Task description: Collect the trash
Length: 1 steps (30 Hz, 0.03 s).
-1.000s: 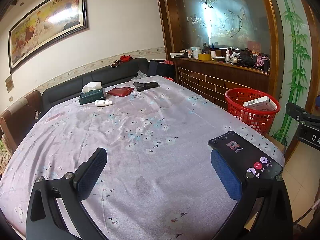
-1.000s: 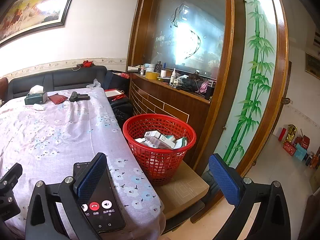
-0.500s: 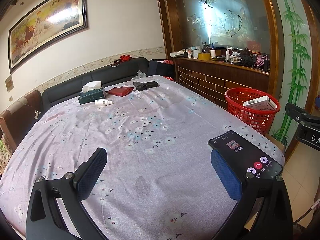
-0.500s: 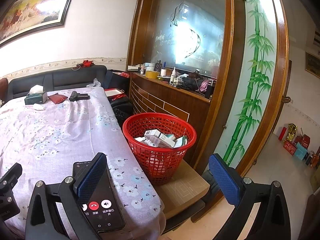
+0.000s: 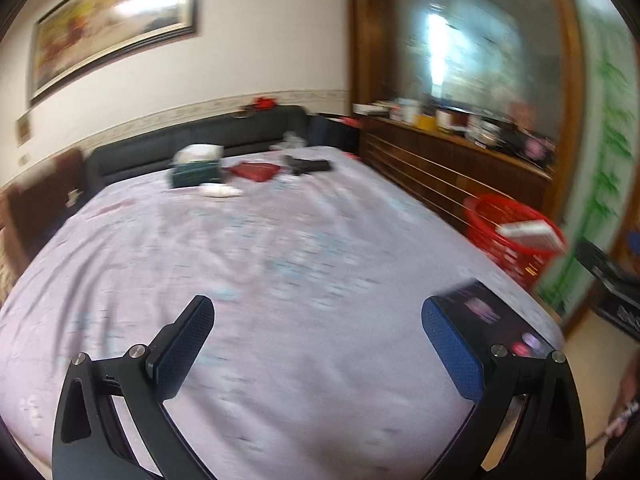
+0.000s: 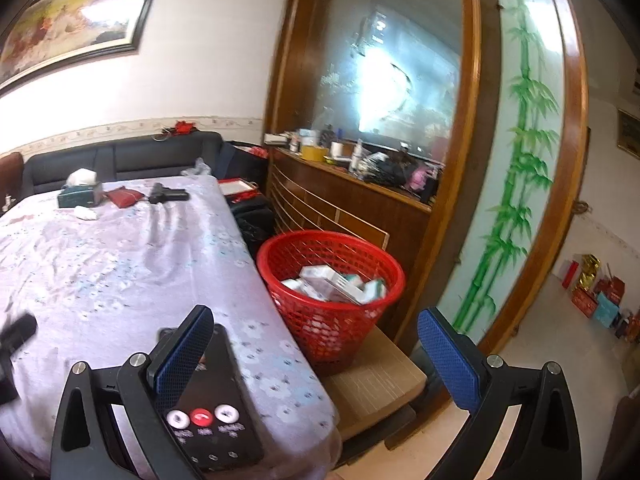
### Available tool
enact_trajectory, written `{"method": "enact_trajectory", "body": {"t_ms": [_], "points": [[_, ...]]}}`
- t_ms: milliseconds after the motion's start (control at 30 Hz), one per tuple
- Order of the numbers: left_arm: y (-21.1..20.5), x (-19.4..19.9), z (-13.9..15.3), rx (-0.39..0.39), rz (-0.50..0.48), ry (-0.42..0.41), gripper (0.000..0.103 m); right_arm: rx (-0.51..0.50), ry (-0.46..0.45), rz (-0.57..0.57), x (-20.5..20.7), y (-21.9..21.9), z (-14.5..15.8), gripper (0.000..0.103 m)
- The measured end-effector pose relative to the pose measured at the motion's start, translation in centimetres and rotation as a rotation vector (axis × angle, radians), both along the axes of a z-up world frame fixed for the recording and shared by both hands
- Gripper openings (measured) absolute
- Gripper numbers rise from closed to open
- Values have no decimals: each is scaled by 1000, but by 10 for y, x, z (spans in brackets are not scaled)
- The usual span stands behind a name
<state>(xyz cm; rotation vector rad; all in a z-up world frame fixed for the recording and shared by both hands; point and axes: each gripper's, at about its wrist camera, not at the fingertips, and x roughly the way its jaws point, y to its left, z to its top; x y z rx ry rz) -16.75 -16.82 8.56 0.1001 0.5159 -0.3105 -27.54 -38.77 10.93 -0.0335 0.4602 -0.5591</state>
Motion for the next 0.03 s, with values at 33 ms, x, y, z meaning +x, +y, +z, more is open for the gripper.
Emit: {"method": "enact_trajectory", "body": {"t_ms": [33], "points": [[11, 6, 3, 5, 41, -10, 103, -6, -2, 35, 5, 8, 4, 103]]}}
